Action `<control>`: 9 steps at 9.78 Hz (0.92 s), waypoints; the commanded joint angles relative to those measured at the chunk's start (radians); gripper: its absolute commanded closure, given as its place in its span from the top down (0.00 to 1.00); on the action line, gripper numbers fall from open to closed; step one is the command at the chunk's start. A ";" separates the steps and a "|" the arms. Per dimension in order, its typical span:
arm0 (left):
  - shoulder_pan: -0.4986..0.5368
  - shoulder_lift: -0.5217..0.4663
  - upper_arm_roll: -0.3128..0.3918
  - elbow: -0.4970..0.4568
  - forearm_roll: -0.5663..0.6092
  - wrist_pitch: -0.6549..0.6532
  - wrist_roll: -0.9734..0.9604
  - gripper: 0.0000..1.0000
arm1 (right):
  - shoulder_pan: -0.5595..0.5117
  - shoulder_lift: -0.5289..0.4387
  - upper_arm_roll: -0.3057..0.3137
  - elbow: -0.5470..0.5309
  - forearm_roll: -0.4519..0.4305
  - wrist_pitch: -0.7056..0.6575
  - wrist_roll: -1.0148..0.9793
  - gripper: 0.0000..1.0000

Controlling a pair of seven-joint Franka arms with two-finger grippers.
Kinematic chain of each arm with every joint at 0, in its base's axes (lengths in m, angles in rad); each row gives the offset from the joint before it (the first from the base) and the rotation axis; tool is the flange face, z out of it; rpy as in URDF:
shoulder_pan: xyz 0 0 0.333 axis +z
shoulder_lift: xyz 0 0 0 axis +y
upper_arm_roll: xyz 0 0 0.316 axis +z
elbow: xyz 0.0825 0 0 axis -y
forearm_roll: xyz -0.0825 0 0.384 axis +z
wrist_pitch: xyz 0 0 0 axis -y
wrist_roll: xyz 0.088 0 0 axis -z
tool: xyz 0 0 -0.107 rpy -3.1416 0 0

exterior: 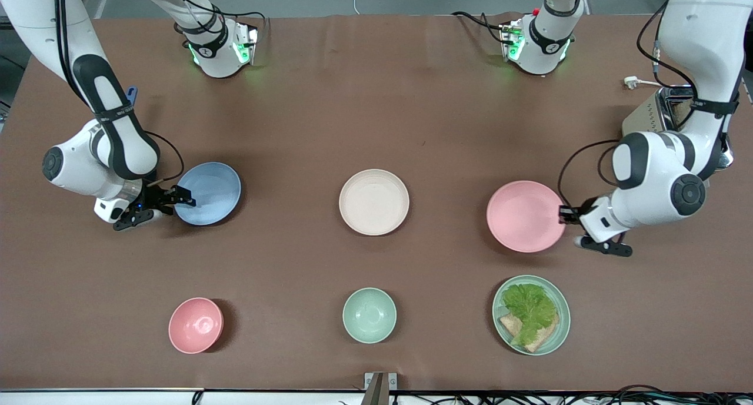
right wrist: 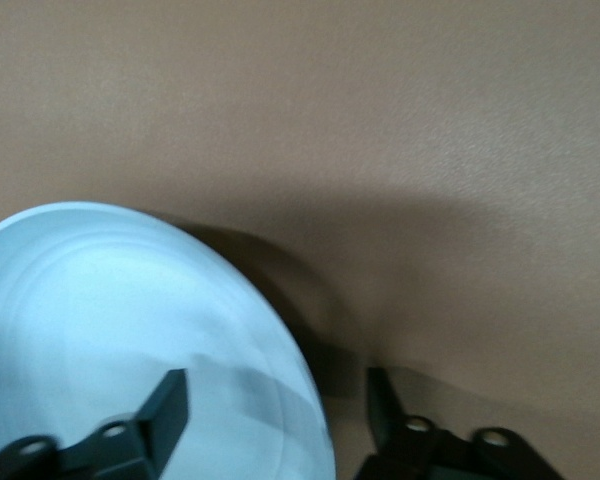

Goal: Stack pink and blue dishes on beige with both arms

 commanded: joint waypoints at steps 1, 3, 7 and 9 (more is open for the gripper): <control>-0.015 0.004 -0.136 -0.009 -0.005 -0.019 -0.216 0.00 | -0.006 -0.018 -0.019 -0.018 0.031 -0.066 -0.060 0.55; -0.112 0.020 -0.157 0.000 -0.004 0.011 -0.338 0.00 | -0.006 -0.018 -0.033 -0.012 0.032 -0.068 -0.071 0.13; -0.302 0.112 -0.156 0.003 -0.005 0.196 -0.471 0.00 | 0.002 -0.038 -0.057 0.072 0.034 -0.212 0.004 0.01; -0.370 0.133 -0.148 -0.002 0.005 0.240 -0.557 0.00 | 0.010 -0.061 -0.093 0.222 0.017 -0.445 0.108 0.01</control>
